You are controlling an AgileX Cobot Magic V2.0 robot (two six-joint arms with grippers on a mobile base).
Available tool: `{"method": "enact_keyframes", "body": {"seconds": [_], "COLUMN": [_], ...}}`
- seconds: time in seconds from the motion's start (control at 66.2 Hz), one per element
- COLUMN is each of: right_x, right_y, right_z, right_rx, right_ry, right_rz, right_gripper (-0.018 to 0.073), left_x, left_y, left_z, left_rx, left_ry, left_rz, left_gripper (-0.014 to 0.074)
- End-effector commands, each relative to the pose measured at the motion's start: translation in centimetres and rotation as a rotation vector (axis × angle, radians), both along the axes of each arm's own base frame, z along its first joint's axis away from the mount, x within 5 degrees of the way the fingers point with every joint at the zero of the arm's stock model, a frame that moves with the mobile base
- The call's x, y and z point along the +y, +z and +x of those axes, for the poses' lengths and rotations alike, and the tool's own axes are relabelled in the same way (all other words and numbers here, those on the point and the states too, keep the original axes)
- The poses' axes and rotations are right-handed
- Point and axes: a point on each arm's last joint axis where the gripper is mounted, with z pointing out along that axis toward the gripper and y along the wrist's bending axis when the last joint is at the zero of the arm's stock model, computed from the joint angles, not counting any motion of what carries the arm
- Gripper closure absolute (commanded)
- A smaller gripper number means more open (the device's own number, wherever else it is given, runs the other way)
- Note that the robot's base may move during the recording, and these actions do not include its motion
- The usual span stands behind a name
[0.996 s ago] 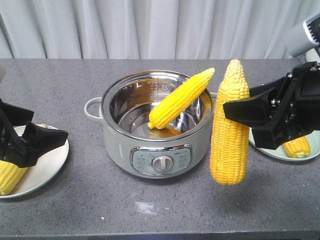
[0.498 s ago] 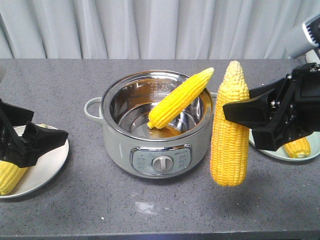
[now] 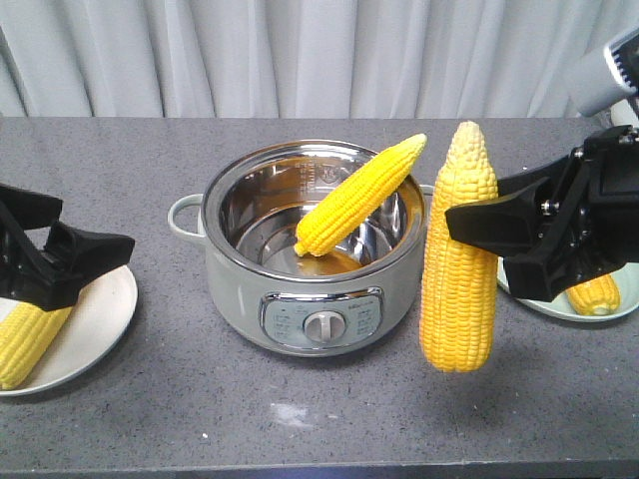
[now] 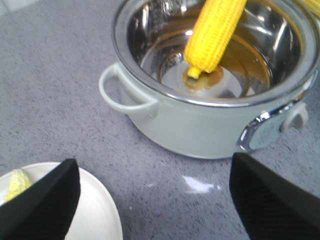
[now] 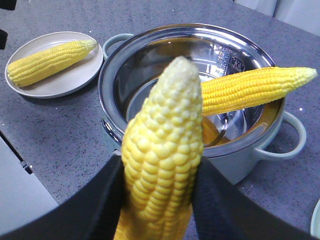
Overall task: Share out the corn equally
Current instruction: 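Move the left gripper over the pot toward the leaning cob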
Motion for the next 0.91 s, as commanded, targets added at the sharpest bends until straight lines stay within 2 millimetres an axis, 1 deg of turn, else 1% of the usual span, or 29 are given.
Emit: {"method": "enact_keyframes", "body": {"seconds": [0.0,0.181,0.362,0.453,0.559,0.619,0.695,0.77,0.891], "right_x": [-0.1,-0.1,-0.1,-0.1,0.0,0.0,0.0,0.0,0.0], "right_y": [1.5,1.5,1.5,1.5,1.5,1.5,1.5,1.5,1.5], "right_z": [-0.3,-0.3,-0.3,-0.3,-0.3,-0.3,-0.3,-0.3,-0.3], "right_rx": [-0.071,-0.071,-0.071,-0.071,-0.069,-0.069,-0.069,-0.069,-0.069], "right_ry": [-0.019,-0.019,-0.019,-0.019,-0.018,-0.018,-0.018,-0.018,-0.018], "right_rz": [0.052,0.052,0.052,0.052,0.054,0.054,0.054,0.054,0.054], "right_gripper": [0.0356,0.0356,0.0356,0.0356,0.0356,0.0356,0.0356,0.0356,0.0356], "left_x": [0.0,0.3,0.3,0.2,-0.2,-0.4,-0.8,-1.0,-1.4], "left_y": [1.8,2.6,2.8,3.4,4.7,5.5,6.1,7.0,7.5], "left_z": [0.2,0.8,0.8,0.8,1.2,1.7,2.7,3.9,6.0], "left_rx": [-0.116,-0.208,-0.219,-0.22,-0.2,-0.184,-0.165,-0.173,-0.183], "left_ry": [0.04,0.096,0.102,0.086,0.041,0.017,-0.001,-0.005,0.0], "left_rz": [-0.06,-0.086,-0.093,-0.089,-0.074,-0.068,-0.063,-0.065,-0.068], "left_gripper": [0.0006,0.0006,0.0006,0.0006,0.0006,0.0006,0.0006,0.0006,0.0006]}}
